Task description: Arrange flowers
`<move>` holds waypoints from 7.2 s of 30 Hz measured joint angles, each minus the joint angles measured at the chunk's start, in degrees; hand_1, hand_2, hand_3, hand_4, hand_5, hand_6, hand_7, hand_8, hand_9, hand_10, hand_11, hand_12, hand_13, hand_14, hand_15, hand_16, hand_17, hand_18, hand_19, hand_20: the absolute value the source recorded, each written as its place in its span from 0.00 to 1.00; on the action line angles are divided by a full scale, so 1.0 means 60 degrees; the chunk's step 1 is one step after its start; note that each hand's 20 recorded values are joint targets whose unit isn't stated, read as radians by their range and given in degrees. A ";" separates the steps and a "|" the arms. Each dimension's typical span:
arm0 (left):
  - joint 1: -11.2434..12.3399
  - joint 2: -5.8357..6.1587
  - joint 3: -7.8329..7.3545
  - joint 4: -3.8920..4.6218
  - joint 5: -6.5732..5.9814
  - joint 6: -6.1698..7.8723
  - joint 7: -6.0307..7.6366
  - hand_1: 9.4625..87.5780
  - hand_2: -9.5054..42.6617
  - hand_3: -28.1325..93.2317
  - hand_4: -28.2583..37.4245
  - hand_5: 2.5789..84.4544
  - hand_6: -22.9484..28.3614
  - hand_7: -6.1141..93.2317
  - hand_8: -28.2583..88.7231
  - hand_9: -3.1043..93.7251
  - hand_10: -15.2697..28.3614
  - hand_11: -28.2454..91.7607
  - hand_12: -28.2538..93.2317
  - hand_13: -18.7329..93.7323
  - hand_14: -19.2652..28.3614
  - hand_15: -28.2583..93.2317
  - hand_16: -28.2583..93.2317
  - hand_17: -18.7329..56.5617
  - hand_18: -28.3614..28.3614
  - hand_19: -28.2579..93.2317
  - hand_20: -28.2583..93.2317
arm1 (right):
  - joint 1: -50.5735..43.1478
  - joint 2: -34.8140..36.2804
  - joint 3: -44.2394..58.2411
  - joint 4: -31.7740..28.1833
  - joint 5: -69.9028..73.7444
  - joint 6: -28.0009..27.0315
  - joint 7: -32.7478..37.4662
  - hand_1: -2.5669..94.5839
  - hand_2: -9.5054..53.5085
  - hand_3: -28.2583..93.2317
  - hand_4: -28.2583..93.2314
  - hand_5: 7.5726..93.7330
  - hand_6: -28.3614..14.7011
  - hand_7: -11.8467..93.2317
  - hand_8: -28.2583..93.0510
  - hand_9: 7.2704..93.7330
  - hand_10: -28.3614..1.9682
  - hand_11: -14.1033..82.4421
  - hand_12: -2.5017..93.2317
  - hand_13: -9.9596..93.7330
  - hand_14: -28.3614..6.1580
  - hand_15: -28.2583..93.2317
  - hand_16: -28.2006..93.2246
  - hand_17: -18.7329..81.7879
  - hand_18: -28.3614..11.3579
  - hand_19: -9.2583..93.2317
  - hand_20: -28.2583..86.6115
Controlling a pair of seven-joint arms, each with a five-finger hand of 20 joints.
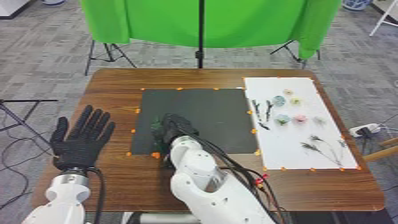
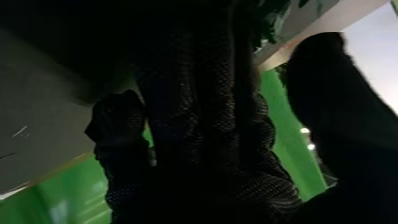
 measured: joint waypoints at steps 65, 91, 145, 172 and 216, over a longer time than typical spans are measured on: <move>0.0855 -0.0546 -0.0863 -0.0360 -0.0042 0.0011 0.0563 0.15 0.52 0.86 0.00 0.53 0.65 0.15 0.17 0.44 0.72 0.40 0.31 0.42 0.75 0.52 0.17 0.13 0.74 0.52 0.33 | -0.4927 0.7341 0.7858 -0.5628 0.0295 -0.0454 0.0897 0.39 0.00 0.88 0.00 0.64 0.45 0.25 0.14 0.61 0.21 0.31 0.19 0.68 0.35 0.71 0.38 0.51 0.00 1.00 0.62; 0.0851 -0.0519 -0.0868 -0.0372 -0.0102 0.0087 0.0586 0.17 0.51 0.86 0.00 0.53 0.66 0.15 0.17 0.44 0.72 0.40 0.31 0.42 0.75 0.52 0.17 0.13 0.74 0.52 0.33 | -0.6136 0.7024 0.7754 -0.4512 0.0174 -0.1412 0.0805 0.59 0.00 0.79 0.00 0.81 0.59 0.39 0.23 0.83 0.44 0.37 0.34 0.72 0.43 0.71 0.42 0.51 0.06 0.99 0.61; 0.0144 -0.0096 -0.0164 -0.0255 -0.0447 0.0830 0.0482 0.18 0.54 0.87 0.00 0.56 0.66 0.18 0.16 0.47 0.72 0.43 0.31 0.44 0.75 0.55 0.16 0.14 0.75 0.53 0.33 | -0.1440 0.1557 0.1203 -0.2290 -0.2022 -0.1783 -0.0667 0.46 0.00 0.90 0.08 0.59 0.47 0.51 0.30 0.68 0.26 0.61 0.38 0.70 0.31 0.82 0.41 0.55 0.01 1.00 0.70; 0.0502 -0.0302 -0.0189 -0.0416 -0.0372 0.1188 0.0608 0.20 0.48 0.88 0.00 0.52 0.66 0.19 0.15 0.45 0.72 0.44 0.31 0.44 0.74 0.57 0.16 0.14 0.75 0.54 0.34 | -0.2116 0.2300 0.2112 -0.3966 -0.0957 -0.2526 -0.0483 0.38 0.00 0.90 0.00 0.55 0.42 0.48 0.11 0.57 0.14 0.67 0.30 0.67 0.28 0.83 0.39 0.54 0.00 1.00 0.72; 0.0049 -0.0250 0.0033 -0.0177 -0.0271 0.1295 -0.0155 0.22 0.49 0.86 0.00 0.55 0.66 0.19 0.15 0.46 0.72 0.45 0.31 0.44 0.75 0.57 0.15 0.14 0.75 0.55 0.33 | -0.2059 0.1284 0.1331 -0.3113 -0.1366 -0.3481 -0.0639 0.46 0.00 0.85 0.06 0.85 0.57 0.47 0.40 0.85 0.37 0.63 0.35 0.83 0.36 0.77 0.45 0.57 0.00 1.00 0.75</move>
